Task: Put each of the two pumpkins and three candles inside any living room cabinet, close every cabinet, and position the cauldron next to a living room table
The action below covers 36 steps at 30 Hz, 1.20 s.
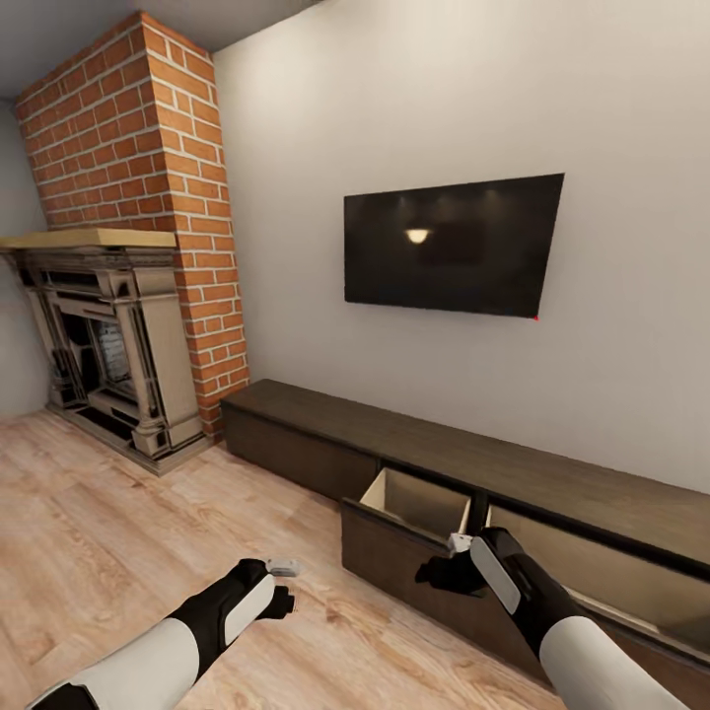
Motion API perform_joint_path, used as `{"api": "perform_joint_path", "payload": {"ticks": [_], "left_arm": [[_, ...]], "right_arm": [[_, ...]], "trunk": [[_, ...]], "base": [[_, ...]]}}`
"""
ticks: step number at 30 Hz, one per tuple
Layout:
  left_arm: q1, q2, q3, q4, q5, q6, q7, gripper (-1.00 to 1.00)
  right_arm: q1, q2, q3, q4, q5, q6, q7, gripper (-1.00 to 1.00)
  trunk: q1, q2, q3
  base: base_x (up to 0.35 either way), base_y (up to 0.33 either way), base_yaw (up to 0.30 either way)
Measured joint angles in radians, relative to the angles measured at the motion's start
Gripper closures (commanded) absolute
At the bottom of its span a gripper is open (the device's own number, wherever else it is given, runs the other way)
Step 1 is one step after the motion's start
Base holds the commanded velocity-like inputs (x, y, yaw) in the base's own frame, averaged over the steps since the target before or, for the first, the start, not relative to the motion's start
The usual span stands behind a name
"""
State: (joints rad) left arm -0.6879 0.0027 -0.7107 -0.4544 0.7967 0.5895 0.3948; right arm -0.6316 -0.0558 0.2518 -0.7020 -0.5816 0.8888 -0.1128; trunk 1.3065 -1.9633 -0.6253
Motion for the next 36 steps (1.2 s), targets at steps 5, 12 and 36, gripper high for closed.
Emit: {"api": "perform_joint_path", "payload": {"ticks": [5, 12, 36], "left_arm": [[0.000, 0.000, 0.000, 0.000, 0.000, 0.000, 0.000, -1.00], [0.000, 0.000, 0.002, 0.001, 0.000, -0.002, 0.000, -1.00], [0.000, 0.001, 0.004, 0.004, 0.000, -0.034, 0.001, -1.00]], "right_arm": [[0.000, 0.001, 0.015, 0.000, 0.000, 0.000, 0.000, -1.00], [0.000, 0.002, 0.017, 0.000, 0.000, 0.000, 0.000, -1.00], [0.000, 0.015, 0.018, 0.000, 0.000, -0.002, 0.000, -1.00]], "trunk": [[-0.019, 0.035, 0.016], [-0.042, 0.077, 0.035], [-0.127, 0.231, 0.103]], "base": [[0.000, 0.000, 0.290], [0.000, 0.000, 0.290], [0.000, 0.000, 0.290]]}}
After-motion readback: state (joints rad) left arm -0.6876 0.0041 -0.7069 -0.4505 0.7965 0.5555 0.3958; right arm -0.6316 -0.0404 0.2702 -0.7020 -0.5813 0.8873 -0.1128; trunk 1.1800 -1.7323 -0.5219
